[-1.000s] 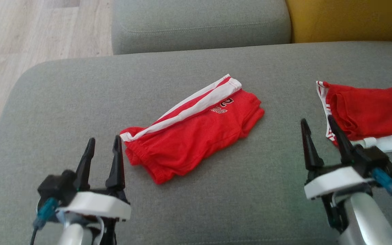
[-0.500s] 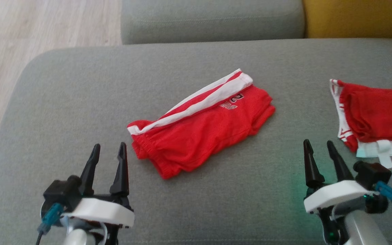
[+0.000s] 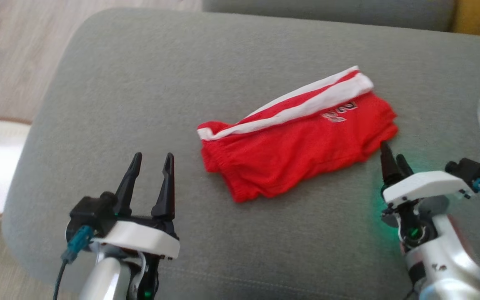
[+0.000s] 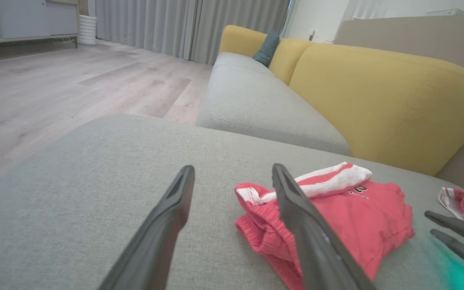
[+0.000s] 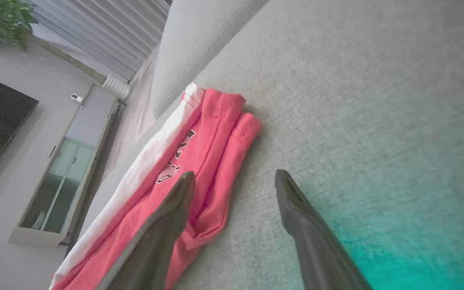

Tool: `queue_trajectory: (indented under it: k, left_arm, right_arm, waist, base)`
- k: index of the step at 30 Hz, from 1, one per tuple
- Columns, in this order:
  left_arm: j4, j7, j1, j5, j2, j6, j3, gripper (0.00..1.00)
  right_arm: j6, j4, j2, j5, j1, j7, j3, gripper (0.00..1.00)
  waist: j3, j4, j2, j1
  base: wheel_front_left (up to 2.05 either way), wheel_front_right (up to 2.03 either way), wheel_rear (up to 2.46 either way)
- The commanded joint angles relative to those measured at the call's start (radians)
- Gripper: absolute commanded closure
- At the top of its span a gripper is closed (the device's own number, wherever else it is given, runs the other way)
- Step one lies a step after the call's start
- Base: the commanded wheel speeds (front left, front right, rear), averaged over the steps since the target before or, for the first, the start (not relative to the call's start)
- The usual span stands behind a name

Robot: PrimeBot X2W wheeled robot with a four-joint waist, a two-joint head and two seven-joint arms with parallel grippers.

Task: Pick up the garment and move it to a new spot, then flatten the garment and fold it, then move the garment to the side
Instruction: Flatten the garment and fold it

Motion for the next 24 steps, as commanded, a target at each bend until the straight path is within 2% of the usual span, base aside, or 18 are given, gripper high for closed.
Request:
queue_trajectory:
  k: [1, 8, 14, 19, 20, 21, 22, 24]
  left_arm:
    - [-0.027, -0.009, -0.043, -0.006, 0.001, 0.000, 0.020, 0.00]
    - [-0.025, -0.009, -0.046, -0.011, 0.001, 0.008, 0.012, 0.00]
    - [-0.030, -0.009, -0.051, -0.017, 0.001, 0.011, 0.015, 0.00]
    - [-0.038, -0.009, -0.053, -0.020, 0.001, 0.018, 0.022, 0.00]
    - [-0.037, -0.009, -0.053, -0.019, 0.001, 0.018, 0.023, 0.00]
    - [-0.035, -0.009, -0.052, -0.016, 0.001, 0.016, 0.025, 0.00]
    - [-0.033, -0.009, -0.051, -0.012, 0.001, 0.015, 0.027, 0.00]
    - [-0.028, -0.009, -0.049, -0.005, 0.001, 0.013, 0.035, 0.00]
  right_arm:
    - [-0.001, 0.012, 0.002, 0.029, -0.062, 0.011, 0.004, 0.00]
    - [-0.001, 0.154, 0.002, 0.124, -0.168, 0.044, -0.038, 0.00]
    - [-0.001, 0.253, 0.002, 0.133, -0.240, 0.071, -0.041, 0.00]
    - [-0.001, 0.323, 0.002, 0.099, -0.301, 0.058, -0.016, 0.00]
    - [-0.001, 0.334, 0.002, 0.097, -0.314, 0.047, -0.010, 0.19]
    - [-0.001, 0.339, 0.002, 0.094, -0.325, 0.034, 0.002, 0.75]
    - [-0.001, 0.340, 0.002, 0.088, -0.332, 0.014, 0.023, 1.00]
    - [-0.001, 0.334, 0.002, 0.100, -0.333, -0.032, 0.063, 1.00]
  waist:
    - [0.033, 0.049, 0.0000, 0.0000]
    - [0.047, 0.104, 0.0000, 0.0000]
    - [0.055, 0.130, 0.0000, 0.0000]
    - [0.070, 0.119, 0.0000, 0.0000]
    - [0.072, 0.113, 0.0000, 0.0000]
    - [0.073, 0.105, 0.0000, 0.0000]
    - [0.074, 0.096, 0.0000, 0.0000]
    - [0.072, 0.074, 0.0000, 0.0000]
  base:
    - [0.00, 0.00, 0.00]
    - [0.00, 0.00, 0.00]
    - [0.00, 0.00, 0.00]
    - [0.00, 0.00, 0.00]
    - [0.00, 0.00, 0.00]
    - [0.00, 0.00, 0.00]
    - [0.00, 0.00, 0.00]
    - [0.00, 0.00, 0.00]
